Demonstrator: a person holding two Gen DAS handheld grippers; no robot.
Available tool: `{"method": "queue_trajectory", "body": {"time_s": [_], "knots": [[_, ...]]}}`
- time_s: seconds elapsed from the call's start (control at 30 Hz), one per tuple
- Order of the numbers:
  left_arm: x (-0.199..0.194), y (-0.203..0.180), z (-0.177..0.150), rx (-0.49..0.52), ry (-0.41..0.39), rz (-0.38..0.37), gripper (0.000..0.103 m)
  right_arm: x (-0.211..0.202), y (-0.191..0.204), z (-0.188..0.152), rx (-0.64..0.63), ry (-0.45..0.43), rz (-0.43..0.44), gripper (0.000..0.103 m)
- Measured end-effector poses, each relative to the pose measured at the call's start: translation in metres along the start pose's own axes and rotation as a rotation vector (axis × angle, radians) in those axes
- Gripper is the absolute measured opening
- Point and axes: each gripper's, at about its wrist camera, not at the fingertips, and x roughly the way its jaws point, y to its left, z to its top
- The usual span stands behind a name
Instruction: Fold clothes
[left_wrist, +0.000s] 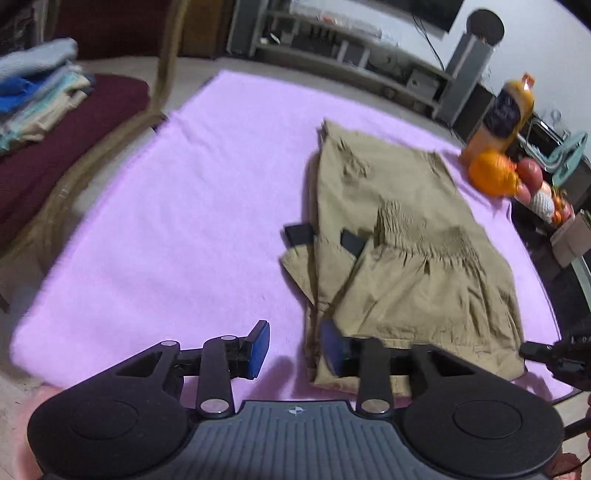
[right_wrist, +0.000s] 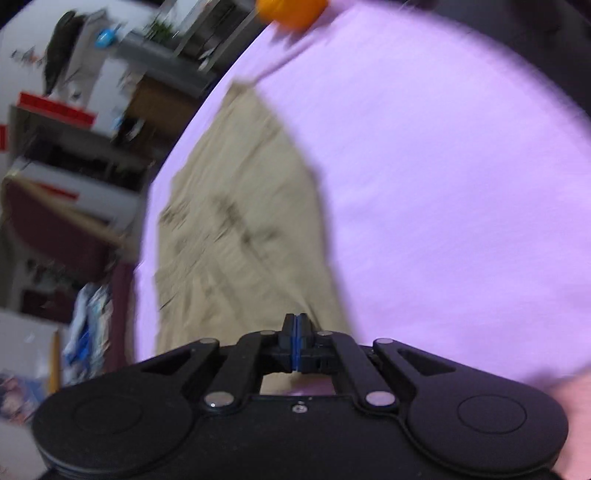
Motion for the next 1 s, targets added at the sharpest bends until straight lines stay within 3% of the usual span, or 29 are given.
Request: {"method": "queue_trajectory", "body": {"time_s": [0.03, 0.07, 0.17, 0.27, 0.33, 0.43, 0.47, 0.5, 0.53, 0.6, 0.7, 0.77, 0.8, 1.0], "knots": [[-0.007, -0.001, 0.000, 0.009, -0.017, 0.003, 0.028, -0.007, 0.001, -0.001, -0.002, -0.017, -0.014, 0.015], [-0.012, -0.003, 0.000, 0.018, -0.032, -0.009, 0.028, -0.012, 0.004, -0.003, -0.005, -0.026, -0.002, 0.016], [-0.013, -0.018, 0.003, 0.061, -0.049, -0.065, 0.028, -0.013, 0.017, -0.005, -0.022, -0.031, 0.068, 0.016], [0.003, -0.041, 0.009, 0.136, -0.052, -0.069, 0.028, -0.004, 0.036, -0.004, -0.051, -0.014, 0.140, 0.016], [0.022, -0.047, 0.016, 0.129, -0.035, -0.067, 0.028, 0.011, 0.044, -0.001, -0.071, 0.004, 0.157, 0.016], [0.058, -0.045, 0.020, 0.117, 0.023, 0.014, 0.033, 0.034, 0.045, 0.002, -0.063, 0.027, 0.152, 0.016], [0.067, -0.041, 0.019, 0.111, 0.043, 0.039, 0.043, 0.040, 0.041, 0.001, -0.066, 0.027, 0.111, 0.016], [0.073, -0.038, 0.017, 0.103, 0.059, 0.059, 0.045, 0.047, 0.038, 0.001, -0.072, 0.025, 0.062, 0.014], [0.069, -0.034, 0.016, 0.090, 0.055, 0.050, 0.045, 0.045, 0.032, 0.001, -0.065, 0.021, 0.047, 0.000], [0.058, -0.025, 0.014, 0.071, 0.049, 0.039, 0.044, 0.037, 0.020, 0.000, -0.044, 0.014, 0.034, 0.000], [0.039, -0.008, 0.009, 0.036, 0.042, 0.040, 0.042, 0.011, 0.011, 0.002, -0.051, -0.043, -0.042, 0.007], [0.025, 0.000, 0.007, 0.015, 0.034, 0.040, 0.028, -0.006, 0.006, 0.003, -0.039, -0.070, -0.054, 0.015], [0.018, 0.003, 0.006, 0.007, 0.030, 0.037, 0.028, -0.014, 0.005, 0.003, -0.038, -0.076, -0.042, 0.015], [-0.006, -0.015, -0.005, 0.083, 0.003, -0.122, 0.028, -0.020, 0.020, -0.006, -0.114, -0.016, 0.039, 0.016]]}}
